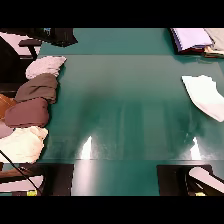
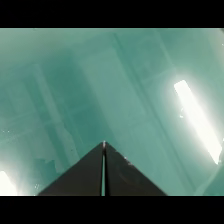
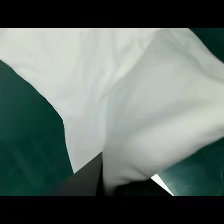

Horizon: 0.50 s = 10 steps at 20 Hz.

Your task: Fold the shirts.

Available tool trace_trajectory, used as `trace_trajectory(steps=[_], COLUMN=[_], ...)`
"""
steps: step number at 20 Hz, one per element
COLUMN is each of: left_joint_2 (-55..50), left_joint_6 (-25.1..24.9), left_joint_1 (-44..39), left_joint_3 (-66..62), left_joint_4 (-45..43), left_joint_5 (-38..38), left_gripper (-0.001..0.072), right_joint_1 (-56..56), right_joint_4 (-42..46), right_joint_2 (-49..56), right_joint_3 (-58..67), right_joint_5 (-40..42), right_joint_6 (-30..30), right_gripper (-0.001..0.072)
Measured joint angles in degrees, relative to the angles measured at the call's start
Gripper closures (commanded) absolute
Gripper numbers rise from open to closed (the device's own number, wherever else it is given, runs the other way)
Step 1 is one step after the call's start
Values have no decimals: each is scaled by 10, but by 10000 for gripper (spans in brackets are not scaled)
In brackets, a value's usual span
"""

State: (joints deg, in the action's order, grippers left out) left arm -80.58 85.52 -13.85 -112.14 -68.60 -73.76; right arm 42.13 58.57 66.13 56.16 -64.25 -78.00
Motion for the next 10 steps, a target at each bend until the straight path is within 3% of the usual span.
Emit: trace_trajectory(steps=[1, 2, 7, 10], left_joint_2=[0, 0, 0, 0], left_joint_6=[0, 0, 0, 0], left_joint_1=[0, 0, 0, 0], left_joint_3=[0, 0, 0, 0], left_joint_4=[0, 0, 0, 0], left_joint_5=[0, -2, -3, -3], left_gripper=[682, 683, 682, 682], right_joint_1=[-12, -21, -16, -3], right_joint_4=[23, 48, 156, 147], right_joint_2=[-3, -6, -11, -12], right_joint_3=[-3, -1, 63, 113], right_joint_5=[-7, -17, -90, -125], right_joint_6=[0, 0, -4, -6], right_gripper=[137, 112, 118, 118])
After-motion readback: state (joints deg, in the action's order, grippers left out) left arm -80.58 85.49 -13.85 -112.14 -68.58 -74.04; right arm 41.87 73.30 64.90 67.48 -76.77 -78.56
